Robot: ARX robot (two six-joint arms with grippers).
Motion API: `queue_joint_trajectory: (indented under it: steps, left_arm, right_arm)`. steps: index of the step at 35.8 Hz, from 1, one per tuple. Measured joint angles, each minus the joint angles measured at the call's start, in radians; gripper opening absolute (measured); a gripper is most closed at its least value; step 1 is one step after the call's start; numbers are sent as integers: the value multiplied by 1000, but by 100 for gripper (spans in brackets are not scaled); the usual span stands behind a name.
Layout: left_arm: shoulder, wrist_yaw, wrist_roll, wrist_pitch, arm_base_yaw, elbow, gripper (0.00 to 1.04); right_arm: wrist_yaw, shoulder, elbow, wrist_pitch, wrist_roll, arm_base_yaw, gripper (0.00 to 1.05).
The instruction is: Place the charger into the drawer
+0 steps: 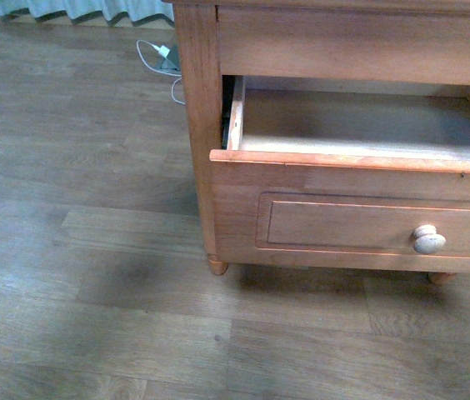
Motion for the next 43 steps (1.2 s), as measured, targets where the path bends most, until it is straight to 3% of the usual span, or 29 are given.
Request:
queue_joint_trajectory:
  steps: [20,37,43]
  left_arm:
    - [255,31,-7,-147,-44,285,98]
    - [274,15,24,-152,-48,304,29]
    - [240,32,23,-119,-51,251,23]
  right_arm:
    - [0,0,0,0,0,0,96]
    - [0,0,0,0,0,0,96]
    - [0,0,0,0,0,0,96]
